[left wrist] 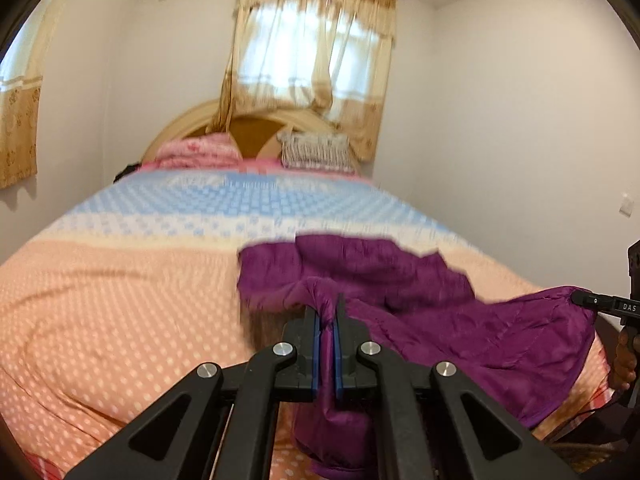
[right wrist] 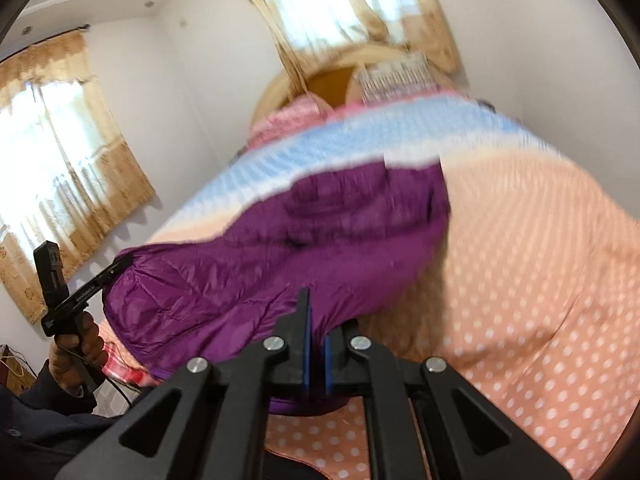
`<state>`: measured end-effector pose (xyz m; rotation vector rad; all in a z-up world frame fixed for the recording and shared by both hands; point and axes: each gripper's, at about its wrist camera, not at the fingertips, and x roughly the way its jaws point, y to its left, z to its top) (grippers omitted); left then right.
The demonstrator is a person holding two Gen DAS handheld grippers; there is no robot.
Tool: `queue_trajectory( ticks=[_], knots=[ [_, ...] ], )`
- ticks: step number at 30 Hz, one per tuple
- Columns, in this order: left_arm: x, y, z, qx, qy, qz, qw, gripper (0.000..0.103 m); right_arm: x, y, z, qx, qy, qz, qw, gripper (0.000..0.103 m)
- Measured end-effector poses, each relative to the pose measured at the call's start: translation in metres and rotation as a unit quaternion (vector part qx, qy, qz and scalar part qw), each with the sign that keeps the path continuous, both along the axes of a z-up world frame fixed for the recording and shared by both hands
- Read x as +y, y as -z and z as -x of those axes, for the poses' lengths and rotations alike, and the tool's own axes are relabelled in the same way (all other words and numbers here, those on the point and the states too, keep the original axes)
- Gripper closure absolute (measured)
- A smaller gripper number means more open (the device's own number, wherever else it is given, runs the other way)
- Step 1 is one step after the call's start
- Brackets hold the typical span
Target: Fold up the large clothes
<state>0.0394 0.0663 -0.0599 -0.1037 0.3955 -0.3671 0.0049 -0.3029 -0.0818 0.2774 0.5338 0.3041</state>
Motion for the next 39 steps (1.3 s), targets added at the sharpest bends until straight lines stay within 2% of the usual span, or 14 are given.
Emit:
queue_trajectory(
  ticks=[4, 7, 11, 14, 18, 22, 25, 28, 30, 31, 33, 35, 37, 39],
  knots=[
    [0.002, -0.020, -0.014, -0.034, 0.000, -0.005, 0.9994, 0.099, -0.003, -0.034, -0.014, -0.049, 0.017, -0.001, 0.999, 0.096],
    [-0.008, -0.014, -0.064, -0.043, -0.013, -0.035, 0.9984, 0.099, -0.008, -0.042, -0.058, -0.062, 0.035, -0.003, 0.997, 0.096],
    [-0.013, 0.006, -0.148, -0.021, -0.039, -0.053, 0.9976, 0.099, -0.012, -0.039, -0.136, -0.059, 0.063, 0.008, 0.996, 0.096],
    [-0.021, 0.027, -0.199, -0.002, -0.047, -0.070, 0.9964, 0.099, -0.013, -0.030, -0.190, -0.043, 0.083, 0.001, 0.996, 0.096],
    [-0.029, 0.056, -0.251, 0.041, -0.055, -0.086, 0.9939, 0.095, -0.018, -0.009, -0.238, -0.012, 0.100, 0.000, 0.995, 0.096],
    [-0.035, 0.075, -0.285, 0.078, -0.050, -0.084, 0.9921, 0.089, -0.028, 0.018, -0.274, 0.023, 0.112, 0.003, 0.993, 0.096],
    [-0.038, 0.076, -0.292, 0.084, -0.066, -0.067, 0.9921, 0.082, -0.036, 0.036, -0.295, 0.043, 0.118, 0.004, 0.992, 0.096],
    [-0.035, 0.069, -0.294, 0.063, -0.091, -0.033, 0.9933, 0.058, -0.036, 0.045, -0.313, 0.054, 0.118, 0.015, 0.991, 0.096],
    [-0.034, 0.063, -0.291, 0.040, -0.129, -0.033, 0.9902, 0.014, -0.036, 0.048, -0.321, 0.058, 0.120, 0.018, 0.991, 0.096],
    [-0.032, 0.059, -0.288, 0.021, -0.152, -0.032, 0.9876, 0.008, -0.037, 0.050, -0.326, 0.064, 0.120, 0.014, 0.991, 0.096],
    [-0.025, 0.050, -0.282, -0.006, -0.163, -0.022, 0.9864, 0.006, -0.036, 0.053, -0.335, 0.072, 0.117, 0.012, 0.990, 0.094],
    [-0.026, 0.044, -0.282, -0.008, -0.176, -0.029, 0.9839, 0.006, -0.034, 0.054, -0.346, 0.079, 0.121, 0.022, 0.989, 0.087],
    [-0.036, 0.041, -0.284, -0.001, -0.174, -0.051, 0.9834, 0.006, -0.032, 0.051, -0.351, 0.076, 0.120, 0.017, 0.990, 0.060],
    [-0.049, 0.039, -0.279, -0.007, -0.167, -0.075, 0.9830, 0.006, -0.029, 0.044, -0.350, 0.065, 0.126, 0.015, 0.990, 0.044]
  ],
)
